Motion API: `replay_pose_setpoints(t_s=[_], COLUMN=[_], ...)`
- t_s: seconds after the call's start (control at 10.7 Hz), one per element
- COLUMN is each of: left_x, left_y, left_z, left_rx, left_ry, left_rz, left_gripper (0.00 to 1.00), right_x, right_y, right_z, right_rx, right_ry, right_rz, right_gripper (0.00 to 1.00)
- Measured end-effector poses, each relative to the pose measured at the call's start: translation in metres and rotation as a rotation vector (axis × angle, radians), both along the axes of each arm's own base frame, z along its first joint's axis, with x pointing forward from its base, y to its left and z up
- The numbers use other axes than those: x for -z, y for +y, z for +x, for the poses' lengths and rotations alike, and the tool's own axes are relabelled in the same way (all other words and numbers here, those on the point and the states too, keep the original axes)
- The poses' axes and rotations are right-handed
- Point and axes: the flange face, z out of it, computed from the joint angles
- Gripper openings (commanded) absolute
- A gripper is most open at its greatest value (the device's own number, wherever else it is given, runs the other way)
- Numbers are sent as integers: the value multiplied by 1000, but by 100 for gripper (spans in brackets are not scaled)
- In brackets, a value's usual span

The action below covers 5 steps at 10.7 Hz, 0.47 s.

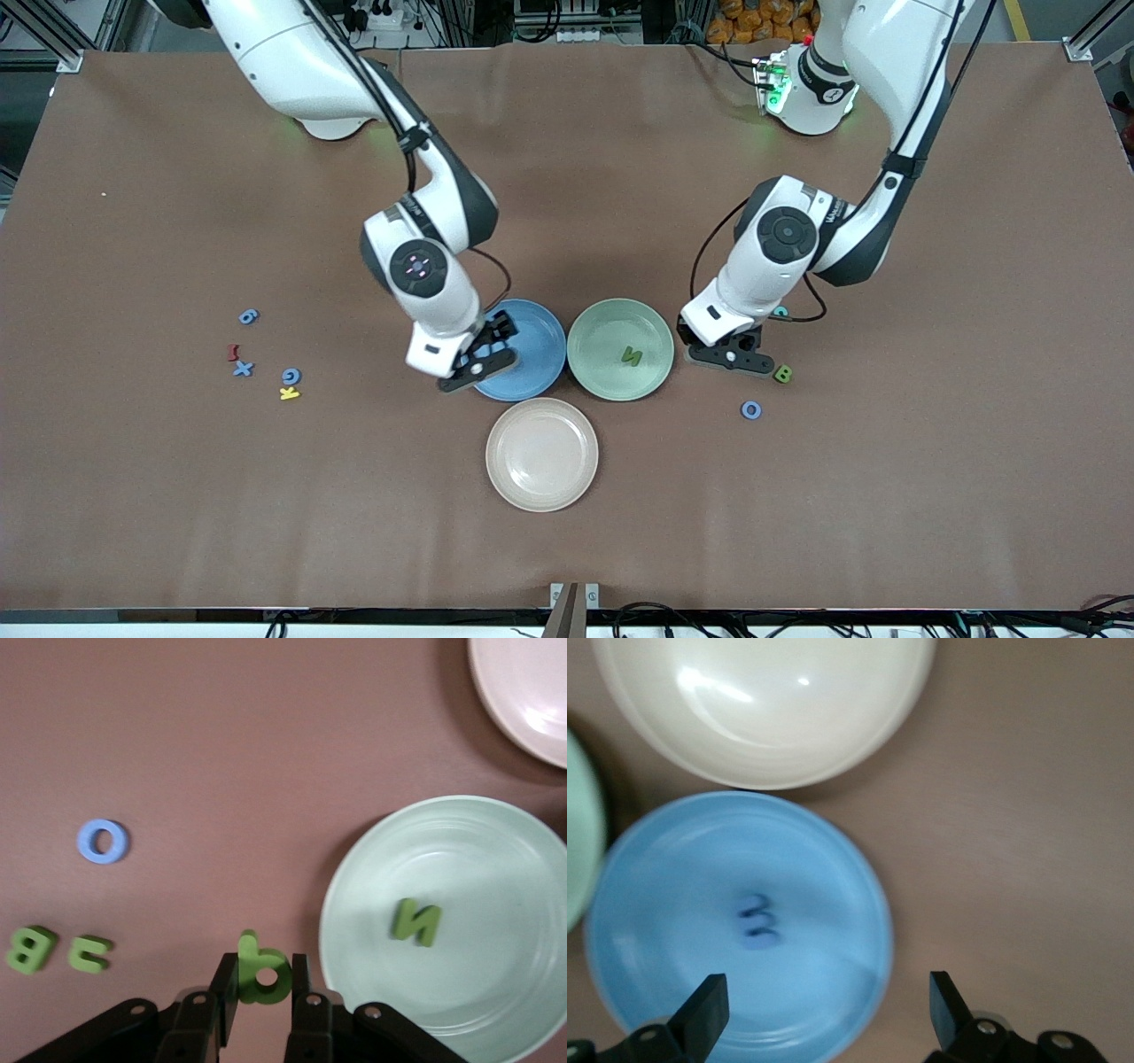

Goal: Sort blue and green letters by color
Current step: 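Release E on blue plate with the right gripper while the left gripper places b, then grasp blue g with the right gripper while the left gripper grasps green 3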

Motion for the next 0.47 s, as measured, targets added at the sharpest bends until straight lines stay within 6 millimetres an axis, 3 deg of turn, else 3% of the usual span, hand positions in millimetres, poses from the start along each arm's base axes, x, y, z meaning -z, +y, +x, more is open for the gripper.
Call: replay_pose_setpoints(t_s=[0.09,0.19,0.37,0.47], left_x=[0,0,9,15], left_y=[-14,-30,-56,-61], left_z=[-7,-13,-22,-22], left_rx=[-25,-49,-76,-76], left_ry=[7,14,35,43], left_rz=[-13,-29,-44,-44], left_gripper=[25,44,100,100], right_x=[-1,-2,-6,-13], right_y=[-30,-64,-147,-192], right_z=[14,30,63,76], right_rx=[45,98,227,292], right_ry=[12,17,13,5], right_rz=[-31,-48,-50,-46], right_gripper=[100,100,100,100])
